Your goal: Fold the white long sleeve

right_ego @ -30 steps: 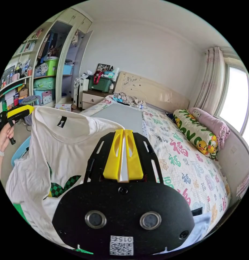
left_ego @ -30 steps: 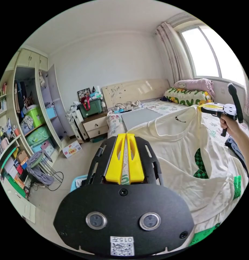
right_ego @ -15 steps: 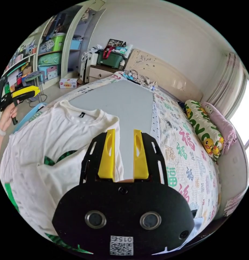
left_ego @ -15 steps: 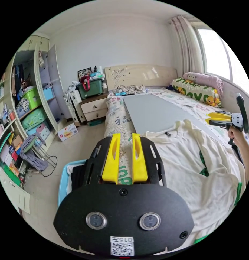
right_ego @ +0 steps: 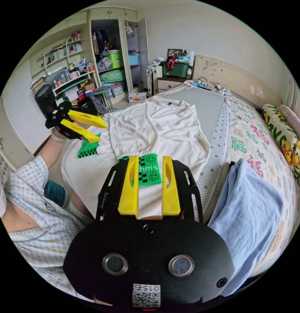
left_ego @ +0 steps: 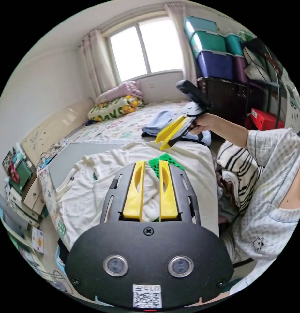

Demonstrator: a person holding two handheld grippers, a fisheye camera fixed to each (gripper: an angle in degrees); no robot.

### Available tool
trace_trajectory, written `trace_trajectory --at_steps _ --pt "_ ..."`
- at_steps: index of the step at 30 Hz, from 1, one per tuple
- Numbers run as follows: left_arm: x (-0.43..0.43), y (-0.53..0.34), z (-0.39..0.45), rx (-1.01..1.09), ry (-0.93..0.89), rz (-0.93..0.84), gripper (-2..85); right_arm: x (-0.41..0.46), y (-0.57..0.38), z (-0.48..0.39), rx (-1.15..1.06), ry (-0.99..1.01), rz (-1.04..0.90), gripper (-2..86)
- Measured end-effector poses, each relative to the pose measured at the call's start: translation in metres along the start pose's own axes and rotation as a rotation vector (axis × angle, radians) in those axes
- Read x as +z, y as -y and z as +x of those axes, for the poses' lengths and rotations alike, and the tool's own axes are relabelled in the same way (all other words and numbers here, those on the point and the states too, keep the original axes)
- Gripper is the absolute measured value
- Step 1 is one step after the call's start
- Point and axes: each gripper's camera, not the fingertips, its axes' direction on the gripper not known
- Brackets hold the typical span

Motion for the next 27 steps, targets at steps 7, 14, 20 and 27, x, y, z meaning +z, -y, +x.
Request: trace_trajectory --at_steps 7,14,20,27 --pt "0.066 0.054 0.022 -0.068 -0.073 0.072 7.3 0.017 -0.036 0.037 0.088 0.060 -0.051 10.4" --pt "0.048 0.091 0.032 -0.076 -0.080 0.170 7.9 -0.001 -0.046 0.064 0.100 0.171 0.017 5.8" --pt "0.035 0.136 0.065 -0.021 -0.022 0.076 8.9 -0.016 -0.060 0.068 0.087 0.202 0.090 0.2" --pt "0.027 0.191 0.111 0.084 0.083 -0.013 11.0 -0.038 -0.077 0.073 0.110 0.274 0.294 -0.6"
